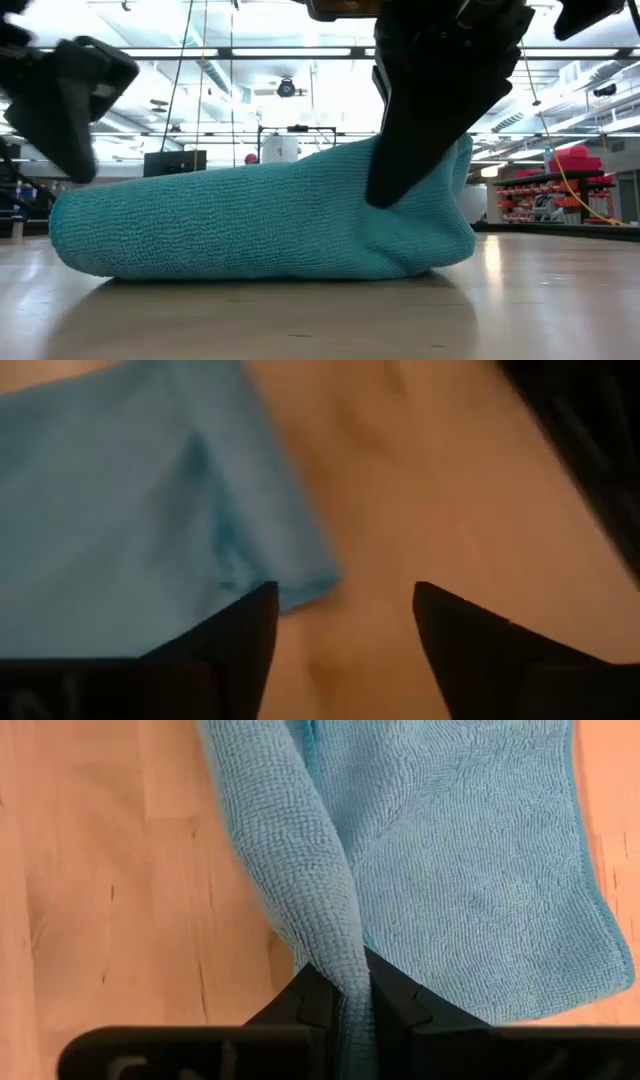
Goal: Fold microfiber towels
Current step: Fold the blue microfiber cloth
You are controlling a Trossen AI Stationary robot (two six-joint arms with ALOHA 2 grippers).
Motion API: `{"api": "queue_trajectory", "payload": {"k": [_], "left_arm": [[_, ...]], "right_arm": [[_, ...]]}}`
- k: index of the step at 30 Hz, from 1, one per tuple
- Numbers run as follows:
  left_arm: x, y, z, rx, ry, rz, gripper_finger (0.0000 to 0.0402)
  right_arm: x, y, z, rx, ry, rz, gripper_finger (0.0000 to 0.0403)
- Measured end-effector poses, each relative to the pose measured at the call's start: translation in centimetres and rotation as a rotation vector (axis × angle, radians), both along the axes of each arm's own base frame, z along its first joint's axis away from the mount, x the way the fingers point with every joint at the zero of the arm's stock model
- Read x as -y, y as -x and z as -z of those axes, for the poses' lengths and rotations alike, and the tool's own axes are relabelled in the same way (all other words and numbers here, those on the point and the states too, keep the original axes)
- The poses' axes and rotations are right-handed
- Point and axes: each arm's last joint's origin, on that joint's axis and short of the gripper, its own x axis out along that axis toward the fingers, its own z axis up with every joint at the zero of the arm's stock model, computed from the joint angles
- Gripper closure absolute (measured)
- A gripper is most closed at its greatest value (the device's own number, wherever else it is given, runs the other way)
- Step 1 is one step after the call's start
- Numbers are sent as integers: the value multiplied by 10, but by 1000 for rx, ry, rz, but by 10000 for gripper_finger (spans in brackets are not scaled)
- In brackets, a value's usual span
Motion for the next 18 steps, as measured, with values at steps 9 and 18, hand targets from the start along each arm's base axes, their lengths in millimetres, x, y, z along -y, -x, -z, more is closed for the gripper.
{"api": "queue_trajectory", "payload": {"k": [9,18], "left_arm": [[4,-14,33,12,6,-88,125],[4,-15,32,43,27,-147,144]], "right_arm": [[2,-1,0,8,-10,37,361],[2,-1,0,11,-16,50,361]]}}
